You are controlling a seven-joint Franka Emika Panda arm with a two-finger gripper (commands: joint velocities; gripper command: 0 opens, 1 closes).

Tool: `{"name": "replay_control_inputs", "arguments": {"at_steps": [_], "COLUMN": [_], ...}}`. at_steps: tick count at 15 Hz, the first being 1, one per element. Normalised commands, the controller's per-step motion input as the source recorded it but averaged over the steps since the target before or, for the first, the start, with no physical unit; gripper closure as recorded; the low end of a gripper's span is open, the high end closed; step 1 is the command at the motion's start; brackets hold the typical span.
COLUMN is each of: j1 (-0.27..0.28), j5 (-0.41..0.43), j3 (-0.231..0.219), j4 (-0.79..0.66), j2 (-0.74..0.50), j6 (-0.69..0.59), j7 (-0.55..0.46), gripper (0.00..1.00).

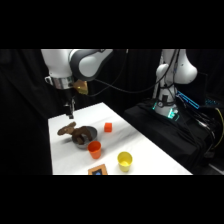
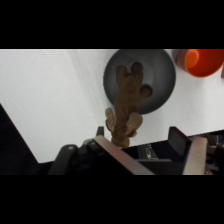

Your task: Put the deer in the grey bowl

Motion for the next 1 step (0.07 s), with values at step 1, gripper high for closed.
{"name": "replay_control_inputs", "arguments": {"at_steps": [1], "j1": [-0.008], "j5": [0.077], "j3": [0.070], "j4": [-0.16], "j2": [-0.32], "j6": [-0.28], "j7": [-0.20], "gripper": [0.00]}}
